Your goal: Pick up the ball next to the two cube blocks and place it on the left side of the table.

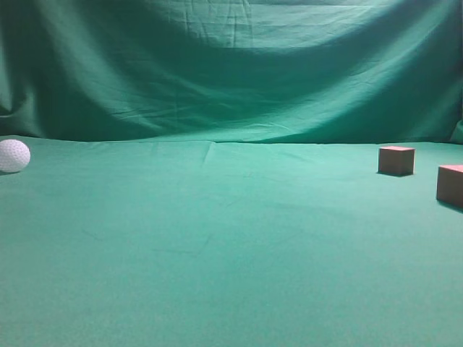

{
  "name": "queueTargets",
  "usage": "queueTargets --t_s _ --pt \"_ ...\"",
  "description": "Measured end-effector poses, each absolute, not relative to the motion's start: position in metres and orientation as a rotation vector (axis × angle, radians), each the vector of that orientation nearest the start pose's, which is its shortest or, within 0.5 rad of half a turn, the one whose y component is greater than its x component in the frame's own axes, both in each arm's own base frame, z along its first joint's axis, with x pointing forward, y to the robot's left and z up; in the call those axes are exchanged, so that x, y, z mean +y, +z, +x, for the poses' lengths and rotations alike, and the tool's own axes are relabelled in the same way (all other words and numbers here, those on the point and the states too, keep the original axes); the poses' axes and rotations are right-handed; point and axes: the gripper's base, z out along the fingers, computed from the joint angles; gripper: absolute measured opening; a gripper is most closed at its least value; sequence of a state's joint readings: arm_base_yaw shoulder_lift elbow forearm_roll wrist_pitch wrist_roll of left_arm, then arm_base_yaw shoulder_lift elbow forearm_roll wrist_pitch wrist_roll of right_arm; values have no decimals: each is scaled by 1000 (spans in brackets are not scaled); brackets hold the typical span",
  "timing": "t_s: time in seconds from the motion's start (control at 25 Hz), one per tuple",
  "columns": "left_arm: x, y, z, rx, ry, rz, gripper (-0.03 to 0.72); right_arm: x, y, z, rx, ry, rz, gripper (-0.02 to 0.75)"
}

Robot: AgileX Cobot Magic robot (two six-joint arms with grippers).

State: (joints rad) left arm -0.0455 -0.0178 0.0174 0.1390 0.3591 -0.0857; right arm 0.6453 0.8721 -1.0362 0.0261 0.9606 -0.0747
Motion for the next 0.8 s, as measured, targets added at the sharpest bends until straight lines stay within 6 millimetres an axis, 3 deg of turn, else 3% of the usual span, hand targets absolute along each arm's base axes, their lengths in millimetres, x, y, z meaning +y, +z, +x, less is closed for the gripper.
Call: queueTargets --t_s 0.36,0.56,0.8 --pt "2 176 53 1838 44 49 0 62 343 87 1992 300 -745 0" --pt "2 176 53 1838 44 49 0 41 318 75 1872 263 -589 0" --pt "2 176 53 1838 44 49 0 21 270 69 1817 143 -376 0"
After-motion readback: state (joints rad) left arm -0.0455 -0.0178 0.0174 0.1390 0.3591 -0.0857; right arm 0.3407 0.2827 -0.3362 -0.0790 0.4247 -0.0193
